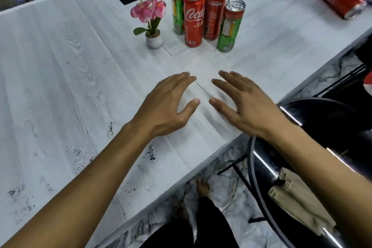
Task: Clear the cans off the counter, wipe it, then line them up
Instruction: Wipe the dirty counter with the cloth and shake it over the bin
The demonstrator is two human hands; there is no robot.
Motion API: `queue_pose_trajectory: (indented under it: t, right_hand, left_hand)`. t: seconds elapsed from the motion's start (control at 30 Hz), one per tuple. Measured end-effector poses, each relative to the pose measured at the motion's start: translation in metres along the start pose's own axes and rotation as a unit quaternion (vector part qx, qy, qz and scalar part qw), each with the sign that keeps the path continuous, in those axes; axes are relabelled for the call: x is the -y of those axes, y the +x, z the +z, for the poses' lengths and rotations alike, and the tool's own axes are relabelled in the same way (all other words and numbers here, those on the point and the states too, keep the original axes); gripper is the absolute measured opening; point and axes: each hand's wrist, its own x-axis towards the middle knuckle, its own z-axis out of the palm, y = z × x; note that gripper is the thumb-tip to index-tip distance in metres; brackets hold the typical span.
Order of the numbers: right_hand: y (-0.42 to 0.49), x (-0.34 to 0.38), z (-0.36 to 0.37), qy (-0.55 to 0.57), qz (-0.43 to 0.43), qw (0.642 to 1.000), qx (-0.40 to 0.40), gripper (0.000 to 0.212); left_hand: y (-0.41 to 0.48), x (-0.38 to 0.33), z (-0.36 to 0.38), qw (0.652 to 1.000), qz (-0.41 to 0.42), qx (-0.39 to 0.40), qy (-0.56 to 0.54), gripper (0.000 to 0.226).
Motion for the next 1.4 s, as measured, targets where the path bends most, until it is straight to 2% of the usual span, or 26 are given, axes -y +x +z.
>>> queue_pose_trajectory:
  t: [0.53, 0.77, 0.9, 1.0, 1.13, 1.4]
  right_hand:
    - [-0.121, -0.035, 0.008, -0.019, 0.103, 0.991, -0.078, 0.064]
    - [-0.161, -0.063, 0.019, 0.010, 0.142, 0.983, -0.120, 0.060]
    - [-0.195, -0.088, 0.023, 0.022, 0.186, 0.974, -0.128, 0.062]
    - [-0.223, -0.107, 0.028, 0.034, 0.227, 0.965, -0.124, 0.062]
    - [-0.259, -0.128, 0.041, 0.050, 0.282, 0.951, -0.117, 0.062]
    - [-0.319, -0.163, 0.076, 0.082, 0.380, 0.916, -0.098, 0.065]
  left_hand:
    - [-0.014, -0.086, 0.044, 0.989, 0.137, 0.045, -0.014, 0.060]
    - [-0.013, -0.128, 0.068, 0.984, 0.171, 0.053, -0.021, 0.060]
    - [-0.016, -0.159, 0.097, 0.979, 0.180, 0.086, -0.038, 0.059]
    - [-0.021, -0.180, 0.125, 0.977, 0.191, 0.091, -0.005, 0.059]
    - [-0.032, -0.199, 0.165, 0.970, 0.153, 0.185, -0.025, 0.063]
    - [-0.039, -0.214, 0.232, 0.953, 0.130, 0.275, 0.010, 0.065]
